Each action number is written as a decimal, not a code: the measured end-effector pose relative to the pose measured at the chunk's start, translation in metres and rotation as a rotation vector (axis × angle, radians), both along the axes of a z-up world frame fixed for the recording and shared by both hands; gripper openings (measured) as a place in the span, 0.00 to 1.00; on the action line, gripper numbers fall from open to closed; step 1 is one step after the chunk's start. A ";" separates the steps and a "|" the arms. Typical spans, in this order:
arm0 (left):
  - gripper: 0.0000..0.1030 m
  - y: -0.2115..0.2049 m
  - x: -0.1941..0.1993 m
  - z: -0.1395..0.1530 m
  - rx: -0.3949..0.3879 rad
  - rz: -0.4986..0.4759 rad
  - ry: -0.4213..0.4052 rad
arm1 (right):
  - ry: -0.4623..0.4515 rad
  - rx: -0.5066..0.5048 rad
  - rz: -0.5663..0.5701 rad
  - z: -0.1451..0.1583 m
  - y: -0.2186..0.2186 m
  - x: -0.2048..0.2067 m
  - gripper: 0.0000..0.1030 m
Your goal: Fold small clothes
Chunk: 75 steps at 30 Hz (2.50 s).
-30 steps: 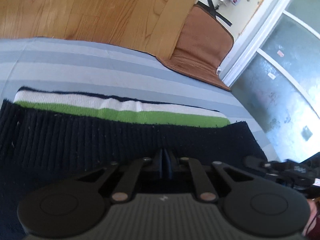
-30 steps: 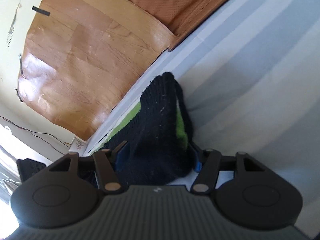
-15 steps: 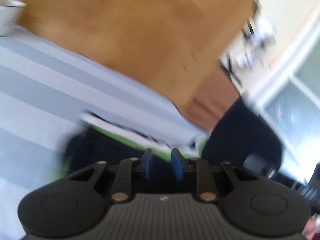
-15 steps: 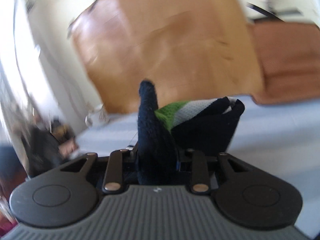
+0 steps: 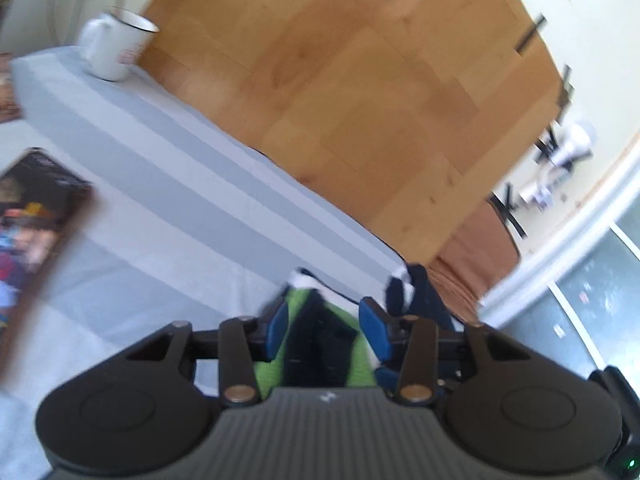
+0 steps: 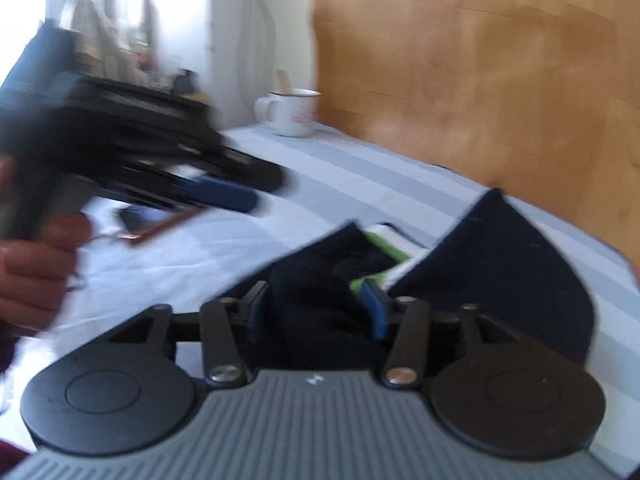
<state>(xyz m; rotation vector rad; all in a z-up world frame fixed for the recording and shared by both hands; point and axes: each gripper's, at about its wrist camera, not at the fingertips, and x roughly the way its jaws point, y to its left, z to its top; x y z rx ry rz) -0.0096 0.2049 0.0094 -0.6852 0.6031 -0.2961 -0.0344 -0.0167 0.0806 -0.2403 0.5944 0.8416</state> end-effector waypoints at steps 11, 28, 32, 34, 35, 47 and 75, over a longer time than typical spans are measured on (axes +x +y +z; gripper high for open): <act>0.64 -0.081 0.034 0.006 0.123 -0.248 -0.011 | -0.030 0.204 -0.012 0.021 -0.072 -0.023 0.68; 0.18 -0.058 0.019 0.014 0.126 -0.197 -0.038 | 0.018 0.279 -0.099 0.015 -0.074 -0.009 0.10; 0.18 -0.030 0.008 0.001 0.089 -0.128 -0.008 | 0.082 0.267 -0.030 0.001 -0.048 -0.001 0.10; 0.18 -0.028 0.014 -0.015 0.083 -0.112 0.051 | 0.143 0.281 -0.033 -0.011 -0.042 0.011 0.10; 0.19 -0.029 0.017 -0.022 0.080 -0.108 0.062 | 0.170 0.290 -0.046 -0.015 -0.040 0.017 0.07; 0.23 -0.034 0.021 -0.023 0.095 -0.103 0.038 | 0.083 0.387 -0.177 0.039 -0.088 0.023 0.25; 0.31 -0.040 -0.022 0.013 0.135 -0.119 -0.121 | 0.120 0.240 -0.162 0.007 -0.030 0.067 0.31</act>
